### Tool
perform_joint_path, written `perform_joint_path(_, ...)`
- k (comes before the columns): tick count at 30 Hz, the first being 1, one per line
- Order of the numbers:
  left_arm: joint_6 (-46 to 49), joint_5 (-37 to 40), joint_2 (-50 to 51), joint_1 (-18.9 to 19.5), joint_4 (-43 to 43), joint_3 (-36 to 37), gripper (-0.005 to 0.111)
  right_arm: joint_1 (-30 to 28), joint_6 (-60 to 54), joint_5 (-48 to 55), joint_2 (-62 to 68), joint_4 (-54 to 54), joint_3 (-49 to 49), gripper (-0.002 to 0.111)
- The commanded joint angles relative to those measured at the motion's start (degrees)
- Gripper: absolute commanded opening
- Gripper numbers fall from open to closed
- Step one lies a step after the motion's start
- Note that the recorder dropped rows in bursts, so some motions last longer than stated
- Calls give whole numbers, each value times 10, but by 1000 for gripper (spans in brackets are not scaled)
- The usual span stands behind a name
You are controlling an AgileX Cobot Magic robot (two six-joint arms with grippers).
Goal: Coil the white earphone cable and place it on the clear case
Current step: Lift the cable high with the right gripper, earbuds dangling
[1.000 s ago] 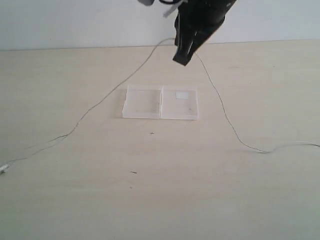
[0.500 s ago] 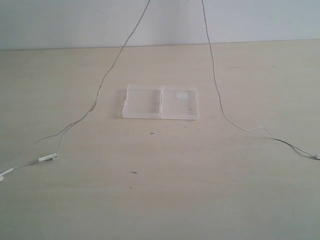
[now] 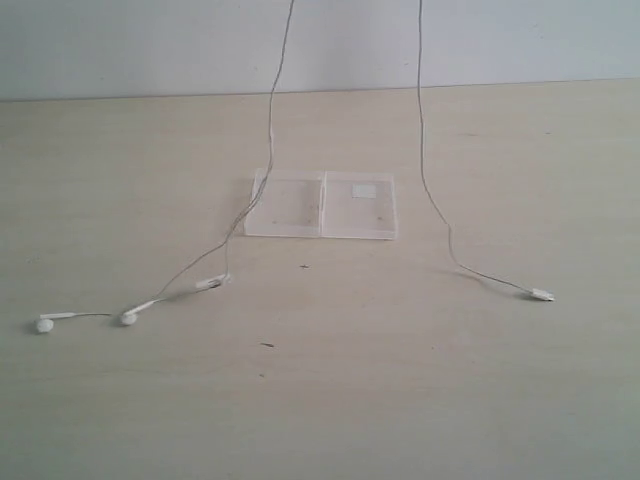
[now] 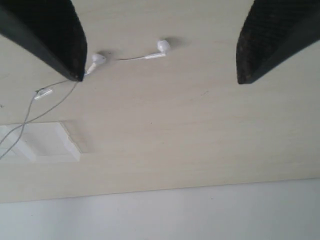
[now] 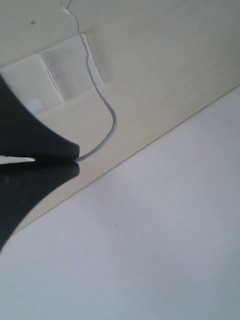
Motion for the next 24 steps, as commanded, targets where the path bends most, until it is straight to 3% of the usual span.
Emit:
perform_joint_path(1,-3,-3,-2,-4,-1,1,78,1,11,1,-13,-4,-22,0)
perform_joint_path(24,-3,-3,-2,-4,-1,1,78,1,41,9,-43,-4,-125,0)
